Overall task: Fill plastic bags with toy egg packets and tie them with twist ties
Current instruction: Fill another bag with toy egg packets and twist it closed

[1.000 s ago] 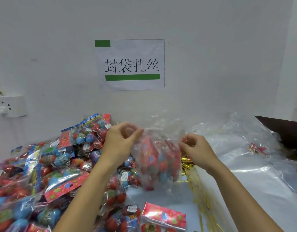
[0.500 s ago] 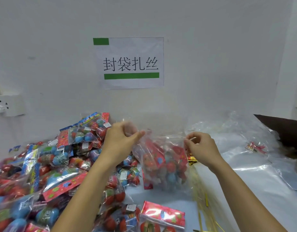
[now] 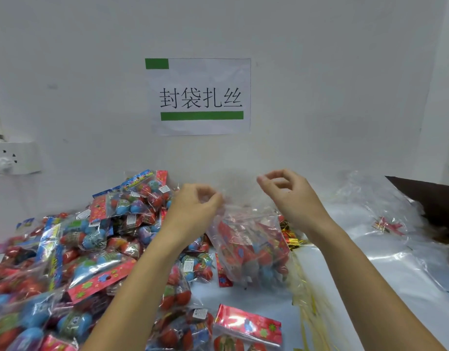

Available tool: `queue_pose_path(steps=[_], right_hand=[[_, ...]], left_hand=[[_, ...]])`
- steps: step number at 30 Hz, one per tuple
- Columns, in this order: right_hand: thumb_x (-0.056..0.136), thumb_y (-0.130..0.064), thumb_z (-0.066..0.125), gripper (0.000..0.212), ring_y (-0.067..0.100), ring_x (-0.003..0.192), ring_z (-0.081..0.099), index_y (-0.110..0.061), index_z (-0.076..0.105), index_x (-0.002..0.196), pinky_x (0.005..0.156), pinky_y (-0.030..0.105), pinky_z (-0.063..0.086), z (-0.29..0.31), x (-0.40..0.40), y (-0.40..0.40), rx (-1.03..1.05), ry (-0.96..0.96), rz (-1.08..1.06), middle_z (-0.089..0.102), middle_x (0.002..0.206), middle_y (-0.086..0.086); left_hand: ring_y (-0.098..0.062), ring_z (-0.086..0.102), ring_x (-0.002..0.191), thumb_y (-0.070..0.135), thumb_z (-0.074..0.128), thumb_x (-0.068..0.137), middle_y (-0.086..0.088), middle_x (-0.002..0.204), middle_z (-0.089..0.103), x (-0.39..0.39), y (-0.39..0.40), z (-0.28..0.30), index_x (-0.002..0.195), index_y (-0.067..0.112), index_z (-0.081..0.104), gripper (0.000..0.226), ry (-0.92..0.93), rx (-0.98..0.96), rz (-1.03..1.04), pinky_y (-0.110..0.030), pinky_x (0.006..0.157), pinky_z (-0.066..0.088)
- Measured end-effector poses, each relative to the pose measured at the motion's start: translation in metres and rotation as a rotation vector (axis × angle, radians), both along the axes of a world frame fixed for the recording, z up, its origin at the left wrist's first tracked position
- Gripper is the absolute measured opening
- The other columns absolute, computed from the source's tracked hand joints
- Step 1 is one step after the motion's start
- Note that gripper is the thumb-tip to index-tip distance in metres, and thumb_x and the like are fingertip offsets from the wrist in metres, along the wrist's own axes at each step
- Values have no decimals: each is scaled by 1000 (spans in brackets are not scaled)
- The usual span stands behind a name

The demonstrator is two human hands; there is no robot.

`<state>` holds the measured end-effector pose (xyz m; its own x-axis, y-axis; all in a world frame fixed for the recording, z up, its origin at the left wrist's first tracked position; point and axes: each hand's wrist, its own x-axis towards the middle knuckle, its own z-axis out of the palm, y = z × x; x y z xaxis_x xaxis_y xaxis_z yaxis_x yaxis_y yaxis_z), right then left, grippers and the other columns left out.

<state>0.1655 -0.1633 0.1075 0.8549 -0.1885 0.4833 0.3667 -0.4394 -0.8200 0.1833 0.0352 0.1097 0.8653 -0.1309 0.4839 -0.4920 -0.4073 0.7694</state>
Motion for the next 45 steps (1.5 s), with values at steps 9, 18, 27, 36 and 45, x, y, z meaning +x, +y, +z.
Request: queue_pose_path(steps=[9, 18, 27, 36, 45], right_hand=[[89, -15, 69, 45, 7, 118, 44, -53, 58, 110, 110, 48, 32, -1, -7, 14, -568, -124, -5, 60, 107, -26], [86, -3, 75, 23, 3, 78, 57, -23, 77, 98, 83, 19, 49, 7, -5, 8, -464, -342, -161, 63, 83, -10], [84, -5, 74, 25, 3, 79, 56, -29, 74, 78, 67, 7, 35, 16, -11, -4, -464, -381, -130, 69, 77, -14], [81, -9, 72, 29, 1, 86, 62, -36, 72, 71, 69, 7, 40, 25, -26, 0, -484, -305, 77, 71, 75, -21], [81, -21, 61, 21, 21, 60, 56, -30, 77, 70, 63, 38, 52, 38, -38, -3, -522, -73, 244, 65, 64, 4]], left_hand=[[-20, 71, 81, 15, 64, 91, 0, 80, 76, -6, 1, 9, 77, 15, 73, 16, -46, -53, 24, -37, 79, 57], [-9, 66, 63, 16, 75, 87, -2, 72, 74, 0, 8, 9, 74, 15, 70, 14, -29, -145, 55, -24, 64, 53], [-10, 67, 93, 9, 59, 96, 5, 104, 68, -4, 15, 12, 111, 33, 58, 28, -78, -31, -27, -24, 70, 57], [-5, 60, 91, 61, 46, 96, 14, 97, 67, -11, 13, 18, 86, 21, 77, 52, -106, 393, -94, -40, 99, 48], [-1, 53, 52, 21, 56, 100, 17, 62, 61, -5, 11, 16, 79, 22, 71, 26, -199, 169, 121, -8, 52, 38]])
